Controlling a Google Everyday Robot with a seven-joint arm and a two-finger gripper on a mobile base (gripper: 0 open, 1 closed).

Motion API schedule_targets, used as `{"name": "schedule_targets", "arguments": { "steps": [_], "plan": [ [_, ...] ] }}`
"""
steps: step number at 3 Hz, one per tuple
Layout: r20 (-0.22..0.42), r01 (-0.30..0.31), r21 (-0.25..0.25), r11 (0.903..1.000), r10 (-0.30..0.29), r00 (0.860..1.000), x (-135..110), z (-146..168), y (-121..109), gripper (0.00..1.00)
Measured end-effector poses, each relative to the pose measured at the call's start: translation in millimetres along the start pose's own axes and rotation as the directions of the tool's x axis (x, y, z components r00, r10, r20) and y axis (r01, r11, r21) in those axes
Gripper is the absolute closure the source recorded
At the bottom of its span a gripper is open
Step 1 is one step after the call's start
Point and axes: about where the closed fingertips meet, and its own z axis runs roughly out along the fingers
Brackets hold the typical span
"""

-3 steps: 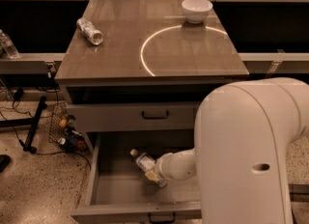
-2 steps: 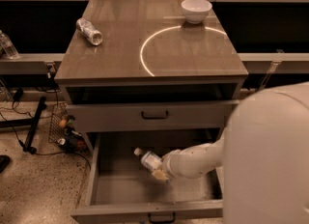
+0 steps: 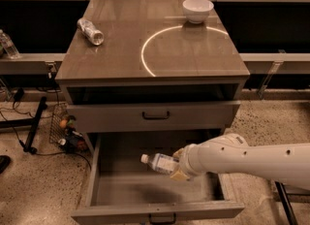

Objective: Pick blue plastic bottle from middle drawer and place on counter

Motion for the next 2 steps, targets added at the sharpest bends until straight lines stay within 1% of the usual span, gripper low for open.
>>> {"name": "schedule_targets", "arguments": {
  "steps": [1, 2],
  "plan": [
    [0.001, -0.004, -0.006, 1.0, 0.004, 1.0, 2.3, 2.7, 0.5, 1.0],
    [-0.001, -0.005, 0.018, 0.9998, 0.005, 1.0, -5.7, -33.5, 3.7, 1.0]
  ]
}}
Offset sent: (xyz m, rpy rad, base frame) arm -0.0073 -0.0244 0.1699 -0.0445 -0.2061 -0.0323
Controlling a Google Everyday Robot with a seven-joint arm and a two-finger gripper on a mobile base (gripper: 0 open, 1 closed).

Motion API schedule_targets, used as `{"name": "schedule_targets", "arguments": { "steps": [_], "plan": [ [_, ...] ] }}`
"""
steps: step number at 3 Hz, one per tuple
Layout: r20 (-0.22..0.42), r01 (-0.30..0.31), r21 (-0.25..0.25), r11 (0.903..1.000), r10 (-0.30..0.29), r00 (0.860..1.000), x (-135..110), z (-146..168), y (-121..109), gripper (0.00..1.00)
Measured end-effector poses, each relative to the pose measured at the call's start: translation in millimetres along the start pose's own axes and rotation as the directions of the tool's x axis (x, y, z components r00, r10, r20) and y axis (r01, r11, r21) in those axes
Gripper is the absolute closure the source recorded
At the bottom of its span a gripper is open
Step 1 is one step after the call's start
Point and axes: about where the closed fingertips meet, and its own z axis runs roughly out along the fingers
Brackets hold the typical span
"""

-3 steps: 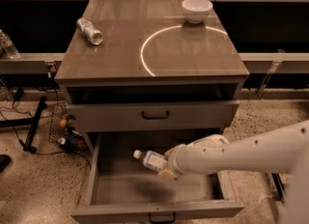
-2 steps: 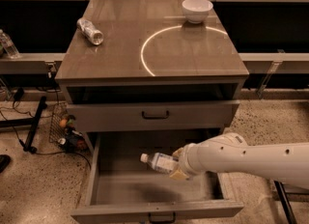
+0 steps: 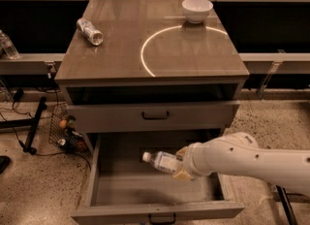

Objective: Pick blue plastic bottle from middle drawer and place on counter

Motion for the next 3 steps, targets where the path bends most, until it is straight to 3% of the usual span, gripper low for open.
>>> {"name": "schedule_targets", "arguments": {
  "steps": [1, 2, 3],
  "plan": [
    [0.011, 0.056, 0.156, 0.9861, -0.058, 0.998, -43.7, -107.9, -22.7, 1.0],
    [0.021, 0.119, 0.275, 0.954, -0.13, 0.991, -85.3, -184.1, -35.9, 1.0],
    [0.021, 0.119, 0.275, 0.954, -0.13, 0.991, -85.3, -184.1, -35.9, 1.0]
  ]
}}
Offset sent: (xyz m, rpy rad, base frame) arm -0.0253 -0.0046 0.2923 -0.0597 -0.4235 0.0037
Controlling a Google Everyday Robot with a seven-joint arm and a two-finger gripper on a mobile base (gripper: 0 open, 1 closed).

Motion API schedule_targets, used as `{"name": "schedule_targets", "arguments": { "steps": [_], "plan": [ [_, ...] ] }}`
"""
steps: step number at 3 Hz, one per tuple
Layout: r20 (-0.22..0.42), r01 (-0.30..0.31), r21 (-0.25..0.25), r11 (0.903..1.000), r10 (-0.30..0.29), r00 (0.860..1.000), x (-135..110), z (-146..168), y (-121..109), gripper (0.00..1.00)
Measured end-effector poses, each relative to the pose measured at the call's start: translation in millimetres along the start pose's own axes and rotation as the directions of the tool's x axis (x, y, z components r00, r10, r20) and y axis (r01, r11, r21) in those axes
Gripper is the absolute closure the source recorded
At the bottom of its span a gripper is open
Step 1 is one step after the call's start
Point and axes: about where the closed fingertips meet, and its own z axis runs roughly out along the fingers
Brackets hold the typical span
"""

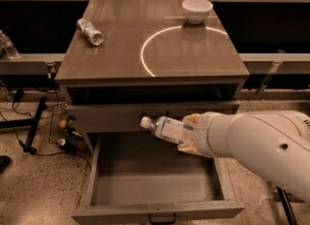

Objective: Pick blue plastic bottle from middle drawer and place on counter

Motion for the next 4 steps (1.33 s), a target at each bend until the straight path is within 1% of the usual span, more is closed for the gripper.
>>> {"name": "schedule_targets", "arguments": {
  "steps": [1, 2, 3, 4],
  "plan": [
    [0.107, -0.012, 0.063, 0.998, 0.006, 0.994, -32.9, -18.3, -49.2, 1.0],
    [0.256, -0.041, 0.129, 0.9909, 0.007, 0.967, -77.1, -49.5, -120.7, 1.0],
    [0.371, -0.066, 0.146, 0.9871, 0.007, 0.929, -107.6, -58.6, -162.4, 1.0],
    [0.535, -0.083, 0.138, 0.9869, -0.004, 0.845, -162.2, -42.3, -196.3, 1.0]
  ]
}}
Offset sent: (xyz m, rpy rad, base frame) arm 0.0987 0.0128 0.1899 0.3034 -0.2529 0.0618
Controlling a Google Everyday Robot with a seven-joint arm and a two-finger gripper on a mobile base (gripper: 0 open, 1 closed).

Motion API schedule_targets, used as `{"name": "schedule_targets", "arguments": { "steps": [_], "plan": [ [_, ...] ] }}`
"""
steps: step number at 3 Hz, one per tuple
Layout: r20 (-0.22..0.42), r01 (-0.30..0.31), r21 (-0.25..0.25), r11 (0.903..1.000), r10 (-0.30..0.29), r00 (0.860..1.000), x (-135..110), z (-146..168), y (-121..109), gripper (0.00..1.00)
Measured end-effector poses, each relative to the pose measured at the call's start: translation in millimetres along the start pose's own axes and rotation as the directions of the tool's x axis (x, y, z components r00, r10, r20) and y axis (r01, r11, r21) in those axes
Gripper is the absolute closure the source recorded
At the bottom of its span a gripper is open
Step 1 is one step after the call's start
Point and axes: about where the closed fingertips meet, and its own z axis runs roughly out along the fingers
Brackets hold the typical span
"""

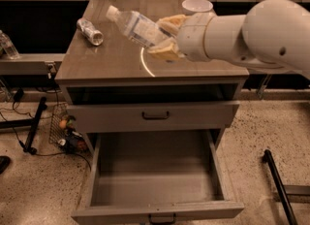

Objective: Pick blue plastic bottle from middle drawer and place on counter

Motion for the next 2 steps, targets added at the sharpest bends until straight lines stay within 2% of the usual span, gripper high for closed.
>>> {"name": "schedule_targets", "arguments": {
  "steps": [1, 2],
  "plan": [
    [0.116, -0.023, -0.003, 0.9997, 0.023, 0.993, -18.1, 30.8, -8.9, 1.0],
    [0.257, -0.055, 0.008, 0.9984, 0.051, 0.965, -34.3, 65.3, -20.2, 1.0]
  ]
}}
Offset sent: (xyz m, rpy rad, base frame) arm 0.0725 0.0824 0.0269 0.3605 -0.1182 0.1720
